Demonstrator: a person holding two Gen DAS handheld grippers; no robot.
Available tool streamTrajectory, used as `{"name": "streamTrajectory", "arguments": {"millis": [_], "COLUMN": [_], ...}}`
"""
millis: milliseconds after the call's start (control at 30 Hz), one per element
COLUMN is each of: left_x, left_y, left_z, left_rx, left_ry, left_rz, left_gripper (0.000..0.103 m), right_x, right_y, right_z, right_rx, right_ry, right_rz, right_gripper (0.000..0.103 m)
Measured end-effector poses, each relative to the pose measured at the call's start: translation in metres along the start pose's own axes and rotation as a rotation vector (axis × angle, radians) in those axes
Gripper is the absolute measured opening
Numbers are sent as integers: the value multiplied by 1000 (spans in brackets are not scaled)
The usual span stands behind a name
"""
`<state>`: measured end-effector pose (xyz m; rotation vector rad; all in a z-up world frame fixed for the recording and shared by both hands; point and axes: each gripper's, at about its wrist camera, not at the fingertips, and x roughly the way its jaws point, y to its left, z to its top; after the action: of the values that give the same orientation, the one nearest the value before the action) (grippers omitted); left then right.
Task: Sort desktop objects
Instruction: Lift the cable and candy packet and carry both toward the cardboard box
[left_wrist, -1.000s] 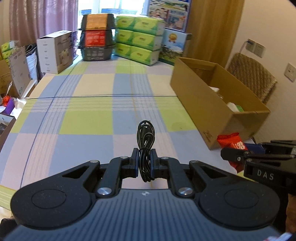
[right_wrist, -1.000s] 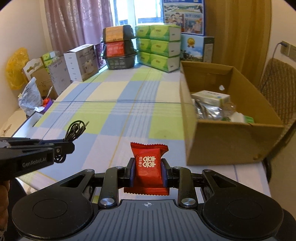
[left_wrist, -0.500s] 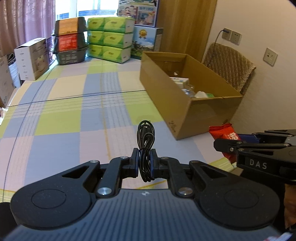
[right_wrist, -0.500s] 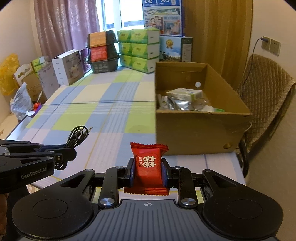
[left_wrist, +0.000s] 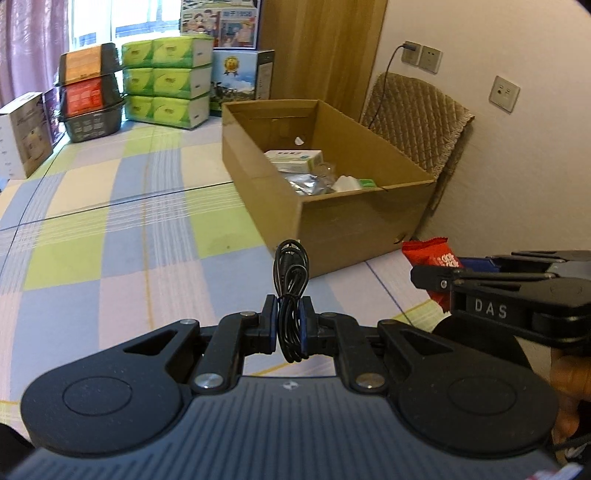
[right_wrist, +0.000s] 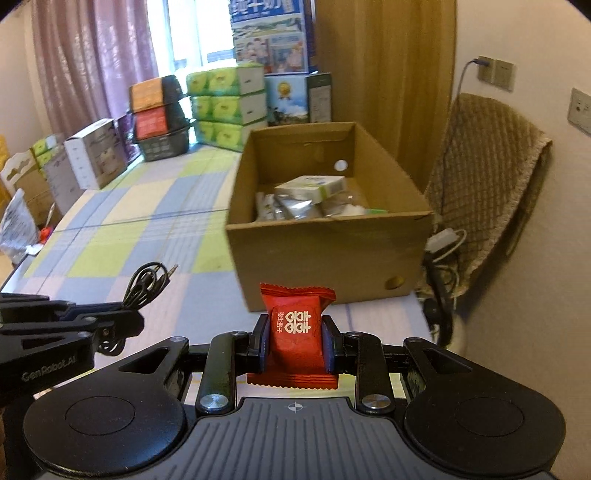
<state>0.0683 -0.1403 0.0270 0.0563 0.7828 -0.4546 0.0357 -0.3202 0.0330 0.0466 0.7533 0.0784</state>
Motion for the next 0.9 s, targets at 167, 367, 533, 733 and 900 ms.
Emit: {"name": "streamTrajectory", "arguments": {"millis": [167, 367, 533, 733, 900], "left_x": [7, 13, 18, 22, 25], "left_y": [-11, -15, -18, -20, -23], "left_z": [3, 6, 8, 10, 13], "left_rx": [10, 13, 19, 22, 24], "left_ry": [7, 11, 12, 9, 9], "left_rz": [-10, -13, -17, -25, -29], "left_gripper": [8, 8, 8, 8, 8], "right_x": [-2, 2, 3, 4, 4], "right_y": [-14, -23, -27, -30, -34], "right_z": [3, 4, 6, 6, 9], "right_rx": [15, 30, 40, 49, 55], "right_ry": [-4, 0, -2, -1, -6], "right_rz": [-15, -22, -27, -34, -42], "right_gripper": [25, 25, 25, 25, 25]}}
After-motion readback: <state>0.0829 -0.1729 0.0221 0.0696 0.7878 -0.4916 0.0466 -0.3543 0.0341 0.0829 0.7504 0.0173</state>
